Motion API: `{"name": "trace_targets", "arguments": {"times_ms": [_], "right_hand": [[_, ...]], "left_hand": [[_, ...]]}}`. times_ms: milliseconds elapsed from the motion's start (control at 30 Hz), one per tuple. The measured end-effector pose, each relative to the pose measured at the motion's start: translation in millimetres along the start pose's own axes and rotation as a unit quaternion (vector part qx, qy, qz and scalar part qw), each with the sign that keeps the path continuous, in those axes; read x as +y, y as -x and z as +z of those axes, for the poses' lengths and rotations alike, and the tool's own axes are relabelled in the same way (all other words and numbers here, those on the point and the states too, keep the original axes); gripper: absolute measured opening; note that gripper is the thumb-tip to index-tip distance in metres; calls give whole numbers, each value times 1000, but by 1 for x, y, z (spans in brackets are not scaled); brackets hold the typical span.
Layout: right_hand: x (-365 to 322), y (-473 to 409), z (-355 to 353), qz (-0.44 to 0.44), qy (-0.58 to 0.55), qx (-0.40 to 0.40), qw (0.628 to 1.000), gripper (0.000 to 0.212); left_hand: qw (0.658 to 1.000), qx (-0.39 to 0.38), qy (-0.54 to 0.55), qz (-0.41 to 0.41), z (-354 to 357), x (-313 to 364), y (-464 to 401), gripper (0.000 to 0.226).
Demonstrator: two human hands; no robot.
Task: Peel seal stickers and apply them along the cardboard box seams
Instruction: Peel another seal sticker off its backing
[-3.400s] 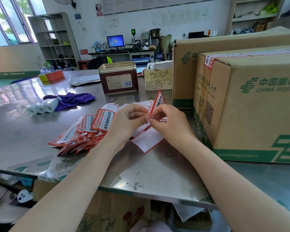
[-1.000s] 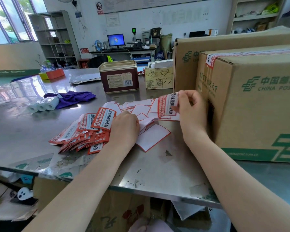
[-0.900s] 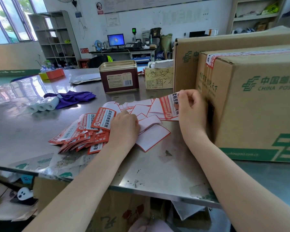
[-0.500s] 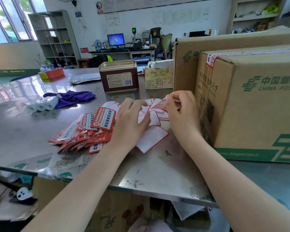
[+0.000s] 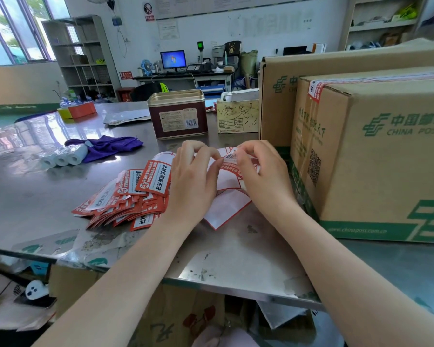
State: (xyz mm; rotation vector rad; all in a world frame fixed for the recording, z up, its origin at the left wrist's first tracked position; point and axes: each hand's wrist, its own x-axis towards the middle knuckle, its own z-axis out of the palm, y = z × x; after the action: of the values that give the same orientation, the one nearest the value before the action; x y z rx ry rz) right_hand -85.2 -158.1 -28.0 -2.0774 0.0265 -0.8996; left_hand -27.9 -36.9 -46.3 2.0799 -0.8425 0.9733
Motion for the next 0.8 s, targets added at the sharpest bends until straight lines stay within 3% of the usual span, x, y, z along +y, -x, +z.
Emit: {"name": "trace_targets", "arguments": {"times_ms": [133,233,400,667,800], "right_hand": [[6,-4,-1,34,-19,56,998,15],[12,-6,-3,92,-86,82,989,27],[21,-11,1,203,-148,43,967,38],[13,-8,-2,195,-139,11,971,39],[13,-8,-1,177,-119,13,977,32]], "left_hand": [[998,14,30,-56,1,-5,-2,22],[990,10,92,-105,0,-5,-4,20],[973,0,161,-168,-3,-1,-6,27],[906,28,303,-293,-8,2,-9,42],[929,27,270,-253,-5,-3,-9,40]]}}
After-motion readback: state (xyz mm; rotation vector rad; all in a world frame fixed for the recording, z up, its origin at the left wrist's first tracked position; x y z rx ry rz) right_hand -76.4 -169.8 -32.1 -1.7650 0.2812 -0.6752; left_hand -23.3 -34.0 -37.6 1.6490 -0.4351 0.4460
